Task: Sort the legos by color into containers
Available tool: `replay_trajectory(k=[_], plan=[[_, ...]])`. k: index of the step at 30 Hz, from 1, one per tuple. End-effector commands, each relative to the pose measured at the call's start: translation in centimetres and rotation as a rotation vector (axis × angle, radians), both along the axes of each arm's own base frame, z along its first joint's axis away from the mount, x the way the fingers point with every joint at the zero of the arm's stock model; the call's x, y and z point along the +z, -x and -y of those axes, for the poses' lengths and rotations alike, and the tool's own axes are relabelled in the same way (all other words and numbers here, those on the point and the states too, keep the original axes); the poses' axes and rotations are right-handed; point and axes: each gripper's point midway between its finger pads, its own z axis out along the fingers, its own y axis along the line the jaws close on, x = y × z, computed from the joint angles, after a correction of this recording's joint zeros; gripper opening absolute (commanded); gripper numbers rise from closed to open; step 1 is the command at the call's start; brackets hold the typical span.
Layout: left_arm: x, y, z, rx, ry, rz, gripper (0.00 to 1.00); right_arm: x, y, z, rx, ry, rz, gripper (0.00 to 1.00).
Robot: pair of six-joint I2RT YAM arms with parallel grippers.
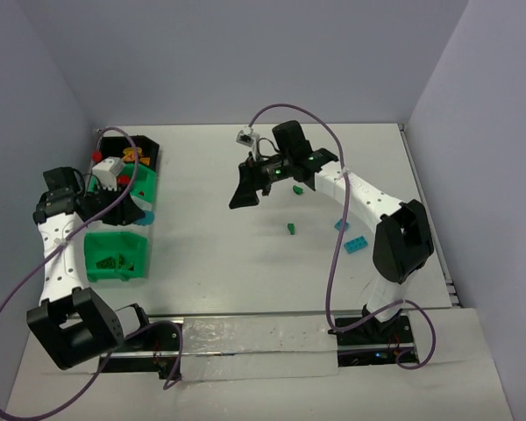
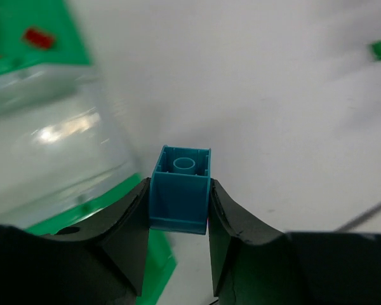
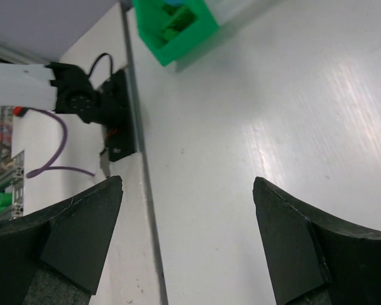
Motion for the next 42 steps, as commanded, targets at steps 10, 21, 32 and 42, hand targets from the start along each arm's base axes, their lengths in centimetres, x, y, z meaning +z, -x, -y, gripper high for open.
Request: replay_trajectory(k=[10, 21, 32, 42], plan=[[-1.5, -5.0, -13.3, 0.486, -0.393, -0.007, 0.02, -1.2, -3.7, 2.9, -0.198, 0.084, 0.066, 0.9], [-3.7, -6.3, -14.5, 0.506, -0.419, -0.04, 0.14, -2.4, -4.9, 3.6, -0.253, 0.135, 0.066, 0.89], [-0.1, -7.9, -10.2, 0.3, -0.327, 0.104, 0.8, -3.7, -7.4, 5.7, -0.384, 0.209, 0.077, 0.88], [1.5, -8.0, 10.3, -0.176, -0.197, 0.268, 0.77, -5.8, -11.8, 13.6, -0.664, 0.296, 0.033, 0.86]])
